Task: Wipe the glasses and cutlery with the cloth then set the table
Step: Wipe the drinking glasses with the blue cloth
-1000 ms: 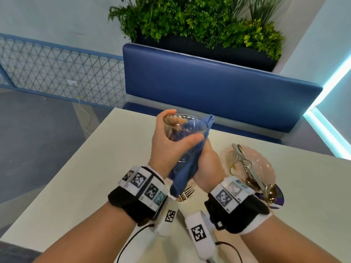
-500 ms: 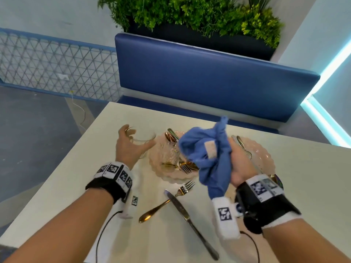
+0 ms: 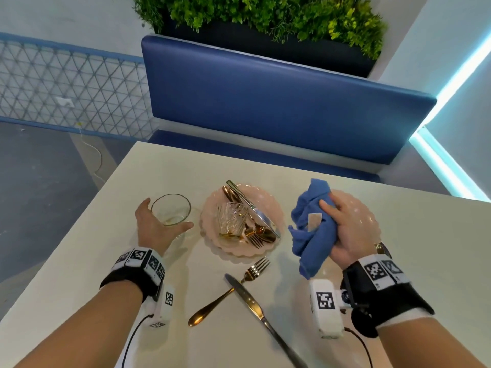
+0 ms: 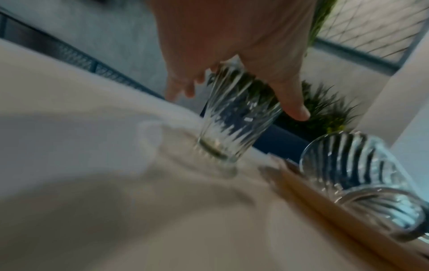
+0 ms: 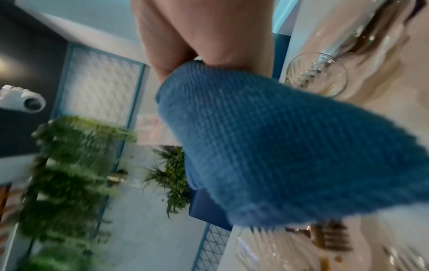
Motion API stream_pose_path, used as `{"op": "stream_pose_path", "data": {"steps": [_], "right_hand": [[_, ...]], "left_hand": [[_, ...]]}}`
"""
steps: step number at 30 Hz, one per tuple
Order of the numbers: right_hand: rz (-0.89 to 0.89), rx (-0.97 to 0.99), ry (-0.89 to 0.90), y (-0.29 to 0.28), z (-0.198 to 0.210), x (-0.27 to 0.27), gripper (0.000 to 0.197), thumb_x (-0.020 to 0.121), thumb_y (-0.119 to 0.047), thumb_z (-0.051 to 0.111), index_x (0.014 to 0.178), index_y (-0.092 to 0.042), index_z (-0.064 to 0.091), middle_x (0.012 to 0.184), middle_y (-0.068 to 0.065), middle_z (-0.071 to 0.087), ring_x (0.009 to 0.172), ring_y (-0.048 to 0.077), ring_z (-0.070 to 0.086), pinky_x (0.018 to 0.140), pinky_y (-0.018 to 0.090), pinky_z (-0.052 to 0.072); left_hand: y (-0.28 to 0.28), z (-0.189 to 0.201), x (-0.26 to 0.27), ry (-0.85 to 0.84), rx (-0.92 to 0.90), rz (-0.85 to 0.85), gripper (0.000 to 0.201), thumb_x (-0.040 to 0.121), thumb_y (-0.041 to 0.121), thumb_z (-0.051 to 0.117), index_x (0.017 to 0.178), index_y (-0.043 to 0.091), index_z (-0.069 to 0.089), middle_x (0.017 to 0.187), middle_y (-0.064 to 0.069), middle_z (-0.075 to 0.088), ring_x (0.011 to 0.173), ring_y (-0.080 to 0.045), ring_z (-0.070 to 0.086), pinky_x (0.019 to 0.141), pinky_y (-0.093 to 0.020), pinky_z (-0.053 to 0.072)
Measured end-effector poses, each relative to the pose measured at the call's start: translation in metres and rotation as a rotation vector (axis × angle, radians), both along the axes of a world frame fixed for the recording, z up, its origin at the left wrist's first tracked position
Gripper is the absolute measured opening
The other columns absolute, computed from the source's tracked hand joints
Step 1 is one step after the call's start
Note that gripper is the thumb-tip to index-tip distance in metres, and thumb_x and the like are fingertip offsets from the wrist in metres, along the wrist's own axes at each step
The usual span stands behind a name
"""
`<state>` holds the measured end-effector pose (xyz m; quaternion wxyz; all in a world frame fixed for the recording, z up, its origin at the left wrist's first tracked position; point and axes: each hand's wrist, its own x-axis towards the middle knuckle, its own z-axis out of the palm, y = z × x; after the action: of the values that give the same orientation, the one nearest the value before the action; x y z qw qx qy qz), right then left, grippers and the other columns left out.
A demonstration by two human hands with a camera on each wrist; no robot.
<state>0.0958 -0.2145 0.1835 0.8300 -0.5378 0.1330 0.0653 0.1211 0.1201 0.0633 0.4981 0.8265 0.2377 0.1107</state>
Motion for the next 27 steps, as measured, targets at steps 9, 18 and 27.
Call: {"op": "stream_pose_path", "data": {"steps": [9, 18, 27], "right_hand": [[-0.056, -0.614, 0.117, 0.008, -0.023, 0.011, 0.069, 0.051, -0.021, 0.080, 0.113, -0.018, 0.052, 0.109, 0.015, 0.064, 0.098, 0.035, 0.065, 0.086, 0.055, 0.053], [0.172, -1.032, -0.125, 0.001, -0.010, -0.013, 0.055, 0.071, 0.003, 0.067, 0.116, -0.017, 0.043, 0.105, -0.001, 0.049, 0.083, 0.003, 0.050, 0.062, 0.008, 0.039], [0.150, -1.074, -0.356, 0.000, 0.016, 0.004, 0.060, 0.072, 0.002, 0.070, 0.118, -0.019, 0.038, 0.112, 0.003, 0.046, 0.090, 0.023, 0.054, 0.060, 0.020, 0.042]], "left_hand": [[-0.120, 0.037, -0.002, -0.023, 0.202, -0.305, 0.083, 0.077, 0.032, 0.072, 0.139, 0.003, 0.026, 0.137, -0.014, 0.033, 0.124, -0.025, 0.036, 0.105, -0.034, 0.035], [-0.134, 0.007, 0.032, 0.341, 0.100, -0.146, 0.096, 0.074, 0.036, 0.073, 0.144, 0.002, 0.015, 0.144, -0.020, 0.034, 0.132, -0.035, 0.035, 0.111, -0.044, 0.030], [-0.108, 0.056, -0.001, 0.040, -0.273, -0.667, 0.100, 0.063, 0.019, 0.084, 0.143, 0.033, 0.026, 0.139, 0.000, 0.043, 0.121, -0.019, 0.051, 0.099, -0.039, 0.047]]}}
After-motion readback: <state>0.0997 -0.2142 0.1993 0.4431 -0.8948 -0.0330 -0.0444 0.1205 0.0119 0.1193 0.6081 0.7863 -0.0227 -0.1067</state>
